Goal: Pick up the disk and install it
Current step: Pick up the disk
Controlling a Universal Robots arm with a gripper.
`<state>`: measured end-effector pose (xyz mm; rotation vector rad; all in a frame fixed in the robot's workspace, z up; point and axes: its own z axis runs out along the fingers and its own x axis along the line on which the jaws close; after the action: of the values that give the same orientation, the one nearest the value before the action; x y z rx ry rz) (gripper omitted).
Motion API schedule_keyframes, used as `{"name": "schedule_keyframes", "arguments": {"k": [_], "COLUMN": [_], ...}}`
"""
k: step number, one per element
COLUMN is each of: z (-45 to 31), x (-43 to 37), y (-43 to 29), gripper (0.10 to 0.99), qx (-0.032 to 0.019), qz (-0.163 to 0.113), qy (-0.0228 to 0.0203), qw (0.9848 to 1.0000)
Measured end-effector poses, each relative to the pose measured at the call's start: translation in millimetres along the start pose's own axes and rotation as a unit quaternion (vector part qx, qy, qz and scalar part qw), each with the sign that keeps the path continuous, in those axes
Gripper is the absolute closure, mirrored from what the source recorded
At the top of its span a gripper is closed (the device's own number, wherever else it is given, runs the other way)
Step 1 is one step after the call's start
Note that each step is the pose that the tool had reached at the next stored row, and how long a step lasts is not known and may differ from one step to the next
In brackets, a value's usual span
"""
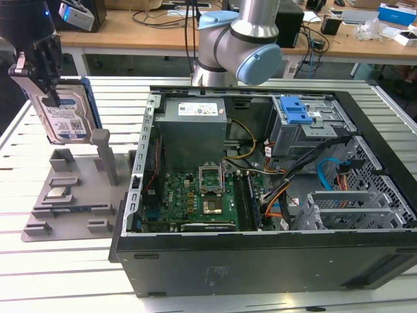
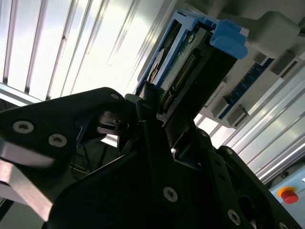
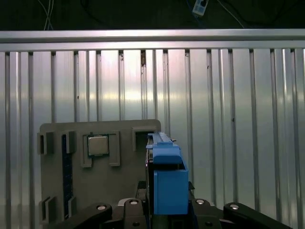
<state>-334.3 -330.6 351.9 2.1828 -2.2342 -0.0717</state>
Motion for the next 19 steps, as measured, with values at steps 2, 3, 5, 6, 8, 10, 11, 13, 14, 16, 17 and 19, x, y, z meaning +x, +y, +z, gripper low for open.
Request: {"name": "schedule_keyframes", "arguments": {"k": [2,3,5,6,8,10,11,13,14,16,17,19], "z": [-2.8,-5.1,-9.4,-11.7,-14.9,-18.9,-21.0,-24.1,-25.2,-27.8,-28.9,-31.3], "x": [-0.1,-0.1,-0.2,-0.3,-0.3,-0.4,-0.5,-0.5,-0.5,-0.6,-0.6,-0.7], "y": [0.0,-0.1,-0.1,-0.1,-0.1,0.0,0.0,0.1,0.1,0.1,0.2,0.2], "gripper": [0.722,0.722,0.722,0.722,0.722,0.722,0.722,0.722,0.722,0.722,0.722,0.722], "qx": [0.0,0.0,-0.0001,-0.0001,-0.0001,-0.0001,-0.0001,-0.0001,-0.0002,-0.0002,-0.0002,-0.0002], "qz": [0.0,0.0,0.0,0.0,0.0,0.0,0.0,0.0,0.0,0.0,0.0,0.0], "qy": [0.0,0.0,0.0,0.0,0.0,0.0,-0.0001,-0.0001,-0.0001,-0.0001,-0.0001,-0.0001], "qw": [1.0,1.0,1.0,1.0,1.0,1.0,1.0,1.0,1.0,1.0,1.0,1.0]}}
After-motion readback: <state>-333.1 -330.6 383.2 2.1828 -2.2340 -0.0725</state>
